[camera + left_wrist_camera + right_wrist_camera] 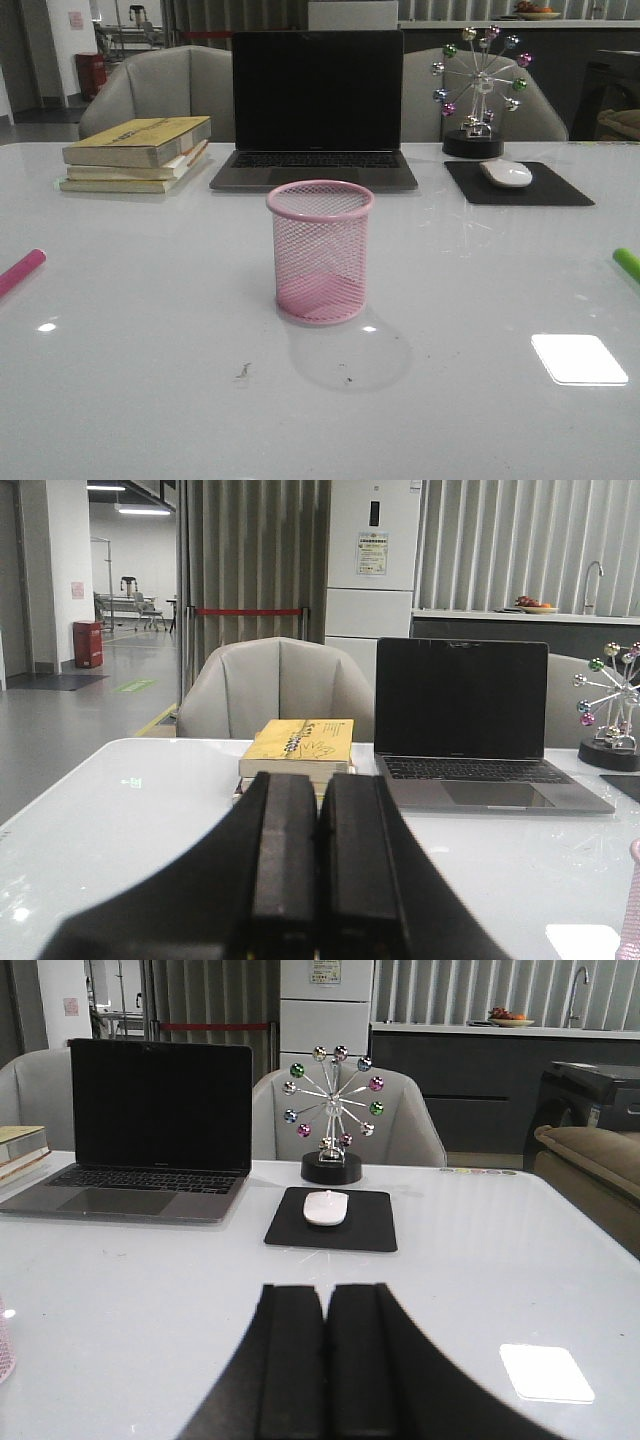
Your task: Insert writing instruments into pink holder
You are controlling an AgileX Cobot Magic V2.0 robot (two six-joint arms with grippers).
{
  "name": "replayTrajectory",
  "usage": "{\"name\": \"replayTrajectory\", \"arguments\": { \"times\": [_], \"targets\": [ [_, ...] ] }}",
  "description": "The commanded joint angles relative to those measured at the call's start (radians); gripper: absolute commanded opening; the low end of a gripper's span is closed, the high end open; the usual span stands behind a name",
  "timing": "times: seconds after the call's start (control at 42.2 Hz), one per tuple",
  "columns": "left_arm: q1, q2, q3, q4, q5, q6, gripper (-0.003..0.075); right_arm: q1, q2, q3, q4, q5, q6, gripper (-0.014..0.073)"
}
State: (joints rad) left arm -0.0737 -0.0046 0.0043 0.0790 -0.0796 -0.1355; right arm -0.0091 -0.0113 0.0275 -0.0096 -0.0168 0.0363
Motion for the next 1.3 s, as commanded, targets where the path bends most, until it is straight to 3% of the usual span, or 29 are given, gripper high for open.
{"name": "replayTrajectory", "arguments": {
  "times": [0.0,0.853,1.043,1.138,1.28],
  "targets": [
    [0.003,-0.020,0.005,-0.009,-0.077,-0.008,0.0091,0.002,-0.019,-0.004,-0.001,-0.097,-0.007,0.0056],
    [0.003,-0.020,0.005,-0.009,-0.077,-0.008,0.0091,0.002,-0.019,-0.004,-0.001,-0.127,-0.008,0.0056],
    [0.003,-0.020,-0.002,-0.003,-0.124,-0.008,0.0091,0.002,-0.019,-0.025,-0.001,-0.210,-0.008,0.0056],
    [0.000,-0.020,-0.069,-0.003,-0.125,-0.008,0.0091,0.002,-0.018,-0.101,-0.001,-0.162,-0.008,0.0056],
    [0.000,-0.011,-0.223,-0.001,-0.022,-0.008,0.0091,0.002,-0.009,-0.276,-0.001,0.000,-0.008,0.0056]
  ]
}}
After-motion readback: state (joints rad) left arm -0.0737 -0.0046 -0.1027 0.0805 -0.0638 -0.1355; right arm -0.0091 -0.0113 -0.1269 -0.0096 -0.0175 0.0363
